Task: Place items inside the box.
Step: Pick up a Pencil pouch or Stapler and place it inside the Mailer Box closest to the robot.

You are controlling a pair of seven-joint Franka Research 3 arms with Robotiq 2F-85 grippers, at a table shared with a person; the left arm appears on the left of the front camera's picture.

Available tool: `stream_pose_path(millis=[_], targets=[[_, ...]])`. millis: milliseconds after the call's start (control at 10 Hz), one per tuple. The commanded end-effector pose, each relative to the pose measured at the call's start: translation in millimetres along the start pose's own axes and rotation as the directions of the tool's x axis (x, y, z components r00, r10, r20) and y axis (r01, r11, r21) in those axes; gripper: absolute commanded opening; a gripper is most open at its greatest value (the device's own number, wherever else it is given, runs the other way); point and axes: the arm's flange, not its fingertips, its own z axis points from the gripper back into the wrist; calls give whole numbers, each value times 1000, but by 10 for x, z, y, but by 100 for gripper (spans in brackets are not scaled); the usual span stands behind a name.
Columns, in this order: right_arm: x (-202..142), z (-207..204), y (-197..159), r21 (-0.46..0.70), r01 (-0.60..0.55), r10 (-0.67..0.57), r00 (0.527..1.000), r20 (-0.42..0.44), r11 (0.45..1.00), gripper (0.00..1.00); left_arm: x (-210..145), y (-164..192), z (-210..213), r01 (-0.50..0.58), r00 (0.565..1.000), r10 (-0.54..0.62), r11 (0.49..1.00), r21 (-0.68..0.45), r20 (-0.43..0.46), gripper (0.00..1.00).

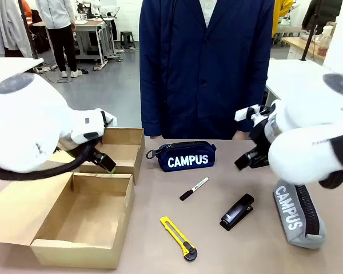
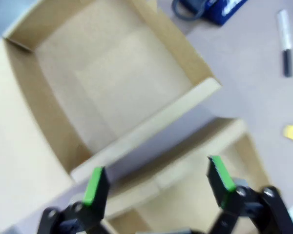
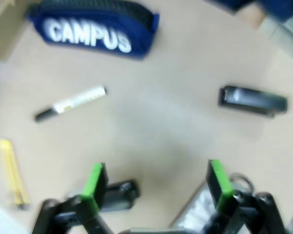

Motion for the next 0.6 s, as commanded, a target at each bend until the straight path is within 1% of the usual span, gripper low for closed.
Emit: stream_pose_path(millis=[0, 100, 200, 300, 400, 500], targets=[[-41, 973, -193, 162, 270, -282, 958, 54, 949, 100, 111, 94, 847, -177, 984, 177, 980, -91, -8, 100], [-227, 1320, -433, 303, 346, -370, 929, 24, 888, 100, 39, 200, 1147, -202, 978, 209, 953, -224, 6, 100], [-498, 1580, -800, 416, 442, -503, 863, 44, 795, 100, -90, 431, 1409, -223, 966, 256, 885, -408, 26, 100], [-893, 1782, -1261, 554, 529, -657, 753, 42, 643, 100, -314, 841, 1643, -308, 913, 403, 777, -550, 58, 100], [-1271, 1876, -1634, 635, 572, -764, 644, 44, 519, 100, -557, 1323, 1699, -456, 797, 601, 661, -596, 58, 100], [-1611, 1956, -1939, 678, 596, -843, 534, 65, 430, 100, -910, 1843, 1676, -543, 650, 760, 473, -694, 10, 100]])
